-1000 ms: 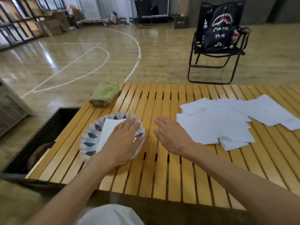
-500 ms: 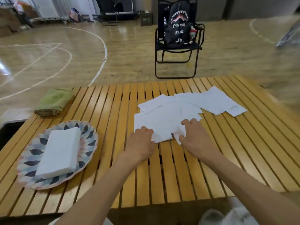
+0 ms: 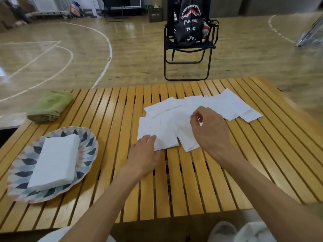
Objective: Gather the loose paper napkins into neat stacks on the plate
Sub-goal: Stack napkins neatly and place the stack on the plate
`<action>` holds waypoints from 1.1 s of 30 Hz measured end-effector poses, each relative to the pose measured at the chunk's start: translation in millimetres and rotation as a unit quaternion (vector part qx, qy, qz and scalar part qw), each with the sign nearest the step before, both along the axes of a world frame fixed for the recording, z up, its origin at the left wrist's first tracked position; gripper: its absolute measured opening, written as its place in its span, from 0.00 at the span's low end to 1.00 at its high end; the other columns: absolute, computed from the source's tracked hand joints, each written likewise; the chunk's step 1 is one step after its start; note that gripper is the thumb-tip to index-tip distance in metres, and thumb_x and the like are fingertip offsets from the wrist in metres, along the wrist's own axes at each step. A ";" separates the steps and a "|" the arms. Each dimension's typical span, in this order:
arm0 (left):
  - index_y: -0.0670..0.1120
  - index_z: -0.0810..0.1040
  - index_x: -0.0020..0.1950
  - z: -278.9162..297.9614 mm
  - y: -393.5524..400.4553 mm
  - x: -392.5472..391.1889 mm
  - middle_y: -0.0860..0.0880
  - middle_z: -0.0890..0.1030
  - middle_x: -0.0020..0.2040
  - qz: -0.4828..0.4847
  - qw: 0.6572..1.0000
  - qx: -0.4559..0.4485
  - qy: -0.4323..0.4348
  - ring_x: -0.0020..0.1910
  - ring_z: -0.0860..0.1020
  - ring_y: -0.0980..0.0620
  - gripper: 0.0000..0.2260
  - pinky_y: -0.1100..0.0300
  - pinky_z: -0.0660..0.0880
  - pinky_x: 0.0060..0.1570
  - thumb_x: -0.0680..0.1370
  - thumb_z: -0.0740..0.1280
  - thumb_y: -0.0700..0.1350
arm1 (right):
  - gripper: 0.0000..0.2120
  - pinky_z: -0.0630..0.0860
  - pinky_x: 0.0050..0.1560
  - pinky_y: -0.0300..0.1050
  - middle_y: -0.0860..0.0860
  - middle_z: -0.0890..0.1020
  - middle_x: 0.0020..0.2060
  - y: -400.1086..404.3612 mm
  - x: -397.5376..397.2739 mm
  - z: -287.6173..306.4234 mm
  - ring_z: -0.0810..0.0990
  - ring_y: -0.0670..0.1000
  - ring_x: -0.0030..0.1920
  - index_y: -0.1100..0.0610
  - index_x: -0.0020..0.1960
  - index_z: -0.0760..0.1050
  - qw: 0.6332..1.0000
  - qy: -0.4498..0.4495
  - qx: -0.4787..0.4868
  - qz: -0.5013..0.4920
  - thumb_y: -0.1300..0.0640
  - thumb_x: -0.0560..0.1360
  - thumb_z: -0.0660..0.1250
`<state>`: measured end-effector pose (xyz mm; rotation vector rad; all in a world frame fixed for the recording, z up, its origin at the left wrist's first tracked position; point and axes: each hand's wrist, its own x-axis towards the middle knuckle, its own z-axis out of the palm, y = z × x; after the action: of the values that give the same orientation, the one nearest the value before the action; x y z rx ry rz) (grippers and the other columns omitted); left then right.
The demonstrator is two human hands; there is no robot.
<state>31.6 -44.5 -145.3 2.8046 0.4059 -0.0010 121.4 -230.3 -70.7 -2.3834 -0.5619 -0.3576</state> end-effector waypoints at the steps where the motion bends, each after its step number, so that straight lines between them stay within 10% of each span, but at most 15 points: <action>1: 0.49 0.58 0.79 3.7 -1.9 -2.8 0.48 0.62 0.78 -0.001 1.000 -0.020 -0.018 0.75 0.63 0.48 0.27 0.48 0.63 0.72 0.81 0.61 0.52 | 0.08 0.75 0.44 0.40 0.46 0.80 0.41 -2.9 -5.3 10.4 0.78 0.45 0.44 0.54 0.47 0.76 0.998 0.014 0.053 0.013 0.54 0.82 0.62; 6: 0.55 0.59 0.77 34.8 -8.4 -29.9 0.62 0.65 0.70 0.026 0.953 -0.276 -0.120 0.70 0.64 0.61 0.35 0.62 0.61 0.66 0.75 0.69 0.61 | 0.10 0.72 0.39 0.36 0.43 0.78 0.35 -11.2 -29.4 38.4 0.76 0.43 0.38 0.56 0.43 0.75 0.894 0.277 0.353 0.017 0.52 0.79 0.60; 11: 0.62 0.79 0.59 56.2 -4.8 -55.5 0.56 0.83 0.57 0.029 0.795 -0.593 -0.127 0.55 0.81 0.56 0.14 0.61 0.79 0.47 0.75 0.69 0.62 | 0.11 0.81 0.45 0.53 0.55 0.86 0.54 -18.5 -37.3 9.6 0.85 0.57 0.53 0.55 0.60 0.78 0.738 0.525 0.425 0.001 0.56 0.81 0.62; 22: 0.58 0.81 0.56 56.7 1.1 -61.8 0.57 0.85 0.51 0.046 0.820 -0.526 -0.222 0.50 0.83 0.57 0.07 0.61 0.81 0.47 0.79 0.69 0.48 | 0.13 0.79 0.59 0.52 0.47 0.85 0.58 -6.7 -42.2 -4.9 0.84 0.51 0.58 0.52 0.63 0.80 0.781 0.503 0.349 0.129 0.50 0.81 0.66; 33: 0.56 0.79 0.59 67.6 10.5 -74.4 0.55 0.84 0.52 0.021 0.816 -0.518 -0.257 0.49 0.83 0.55 0.09 0.64 0.79 0.41 0.82 0.64 0.46 | 0.12 0.82 0.48 0.42 0.50 0.86 0.55 -16.6 -44.7 3.8 0.85 0.51 0.54 0.49 0.61 0.82 0.816 0.430 0.324 0.212 0.53 0.78 0.69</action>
<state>-42.8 -34.0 -77.7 1.6138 0.2172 0.4074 76.6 -247.0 -66.9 -1.4553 -0.4110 0.6269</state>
